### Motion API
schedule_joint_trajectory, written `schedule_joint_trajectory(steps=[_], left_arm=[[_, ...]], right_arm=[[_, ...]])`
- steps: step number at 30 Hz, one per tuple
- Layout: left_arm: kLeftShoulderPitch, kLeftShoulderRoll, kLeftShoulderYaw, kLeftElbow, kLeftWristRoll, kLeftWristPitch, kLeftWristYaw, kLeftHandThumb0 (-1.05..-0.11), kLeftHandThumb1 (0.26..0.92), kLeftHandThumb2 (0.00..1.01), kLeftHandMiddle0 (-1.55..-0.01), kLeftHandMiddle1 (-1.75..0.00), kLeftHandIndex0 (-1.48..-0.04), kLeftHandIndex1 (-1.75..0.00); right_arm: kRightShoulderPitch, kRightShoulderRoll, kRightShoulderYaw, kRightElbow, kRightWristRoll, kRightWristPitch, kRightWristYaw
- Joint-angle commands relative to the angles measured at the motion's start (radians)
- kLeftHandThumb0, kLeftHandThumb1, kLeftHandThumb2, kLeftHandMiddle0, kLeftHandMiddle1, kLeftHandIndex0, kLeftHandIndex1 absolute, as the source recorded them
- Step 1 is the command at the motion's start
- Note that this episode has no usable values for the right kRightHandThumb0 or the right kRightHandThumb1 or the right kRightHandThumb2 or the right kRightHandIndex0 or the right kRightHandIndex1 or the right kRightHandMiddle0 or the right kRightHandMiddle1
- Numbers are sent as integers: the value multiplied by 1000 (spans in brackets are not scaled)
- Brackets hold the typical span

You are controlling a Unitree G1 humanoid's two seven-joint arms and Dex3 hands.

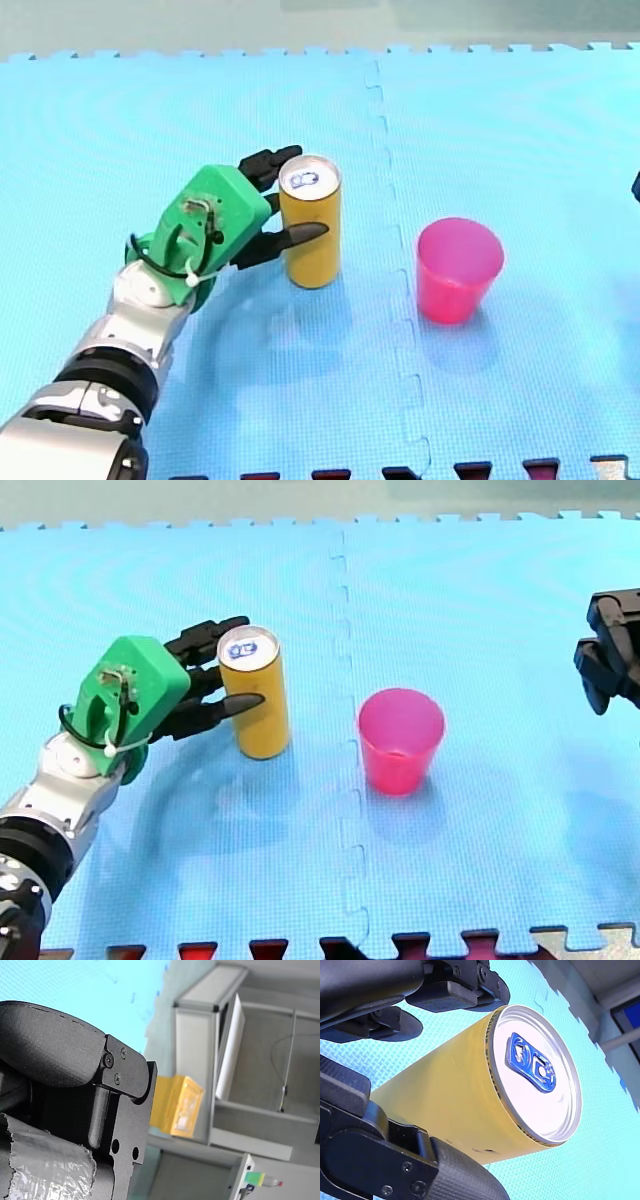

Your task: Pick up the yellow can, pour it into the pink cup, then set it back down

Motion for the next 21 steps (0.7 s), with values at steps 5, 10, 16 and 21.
schedule_joint_trajectory(steps=[5, 10, 16, 21], left_arm=[[-8, -2, 6, 4, -5, -13, 10, -930, 834, 4, -427, -8, -305, -1], [-9, -6, 7, 9, 1, -22, 37, -932, 841, 4, -523, -41, -389, -28], [-10, -6, -5, 11, 17, -23, 50, -958, 848, 3, -538, -24, -406, -13], [-11, -10, -8, 11, 23, -24, 56, -965, 846, 1, -544, -16, -412, -8]], right_arm=[[-1, -5, 1, -5, -1, 1, -4], [-1, -6, 0, -5, 1, 3, -1], [-2, -5, 4, -6, -3, 1, -8], [-3, -3, 2, -7, 0, 0, -8]])
